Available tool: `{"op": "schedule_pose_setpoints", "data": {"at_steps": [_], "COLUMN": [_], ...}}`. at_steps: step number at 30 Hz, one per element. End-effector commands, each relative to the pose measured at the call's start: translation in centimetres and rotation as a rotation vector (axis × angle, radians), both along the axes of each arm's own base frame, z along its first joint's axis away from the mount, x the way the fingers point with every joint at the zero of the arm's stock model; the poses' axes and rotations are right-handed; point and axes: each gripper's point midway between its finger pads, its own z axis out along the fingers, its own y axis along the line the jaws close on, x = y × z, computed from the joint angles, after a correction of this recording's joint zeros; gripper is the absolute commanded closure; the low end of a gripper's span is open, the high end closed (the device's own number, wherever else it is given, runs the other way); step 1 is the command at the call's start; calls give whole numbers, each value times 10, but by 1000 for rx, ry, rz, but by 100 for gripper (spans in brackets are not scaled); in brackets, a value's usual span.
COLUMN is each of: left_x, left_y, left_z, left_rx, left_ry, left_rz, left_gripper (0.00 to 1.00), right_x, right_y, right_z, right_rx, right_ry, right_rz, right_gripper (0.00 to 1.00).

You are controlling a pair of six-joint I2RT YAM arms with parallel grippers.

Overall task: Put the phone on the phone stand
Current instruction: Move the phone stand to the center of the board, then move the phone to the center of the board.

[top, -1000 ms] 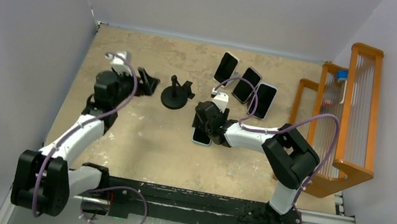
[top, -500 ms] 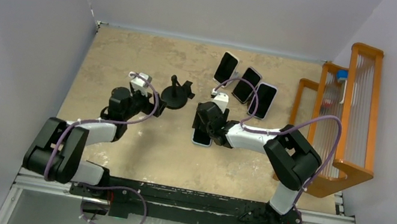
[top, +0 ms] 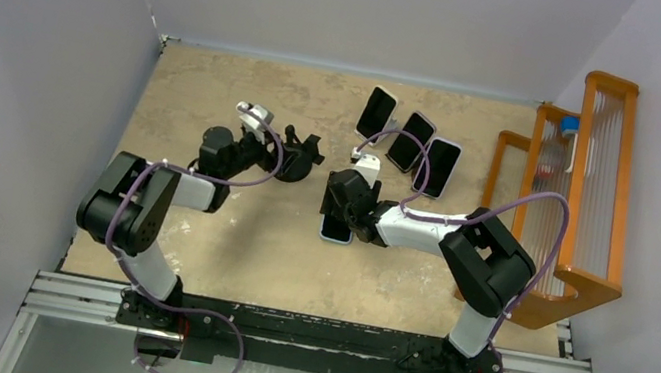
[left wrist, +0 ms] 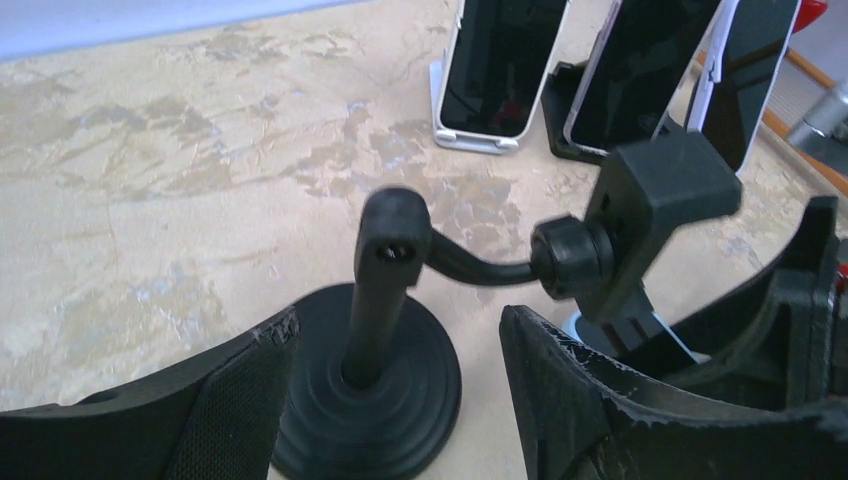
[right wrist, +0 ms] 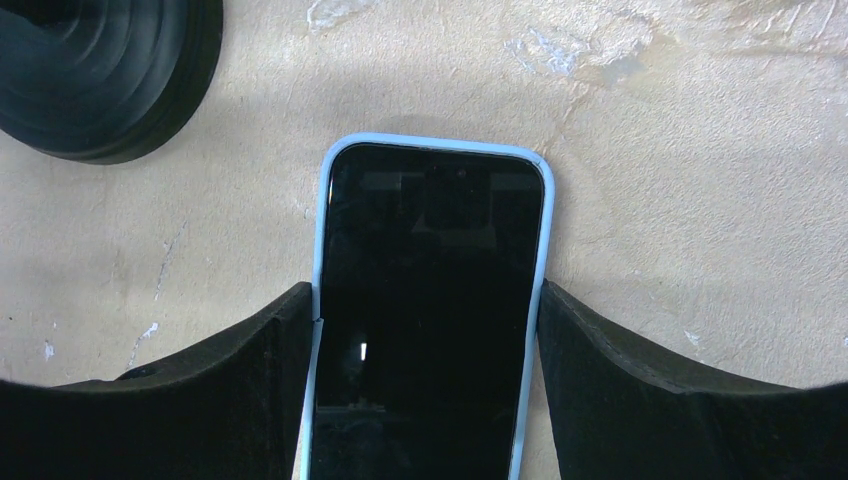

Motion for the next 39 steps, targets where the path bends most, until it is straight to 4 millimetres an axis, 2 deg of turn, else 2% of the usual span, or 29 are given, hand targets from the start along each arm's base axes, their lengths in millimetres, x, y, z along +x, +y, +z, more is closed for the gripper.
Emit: {"op": "schedule_pose_setpoints", "data": {"at_steps": [1,3,7,9,14,20,24,27,32,35,37,39], "left_x": [24,31,38,38,22,14,-5,-14,-13,-14,-12,-11], "left_y": [-12,-15,-22,-28,-54,-67,-68,-62,-47,-43,-44,-46], "left_z": [26,25,18,13,8,6,9,10,6,7,9,14], "left_rx": [-2,2,13,26,50,105,120,132,116,116,113,103], "left_ry": [-115,-110,-109,-108,-130,-152,-193,-235,-252,-322,-346,-341], "left_rz": [-37,-47,-86,-132,-368,-552,-713,-794,-832,-874,-890,-895], "left_gripper": [31,41,68,72,70,81,77,74,70,68,63,52], "right_x": [-4,-2,2,3,2,2,1,0,-4,-12,-18,-26], "right_y": [4,4,2,1,-1,-3,-5,-7,-15,-25,-33,-35], "right_z": [-5,-6,-5,-4,-6,-6,-7,-8,-5,2,7,12], "right_rx": [3,4,6,8,1,-2,-6,-10,1,67,110,155], "right_ry": [32,34,32,32,37,38,39,40,33,29,19,21], "right_rz": [23,23,16,15,14,11,9,8,-25,-96,-145,-167], "right_gripper": [44,44,44,44,44,44,44,44,45,45,45,45]}}
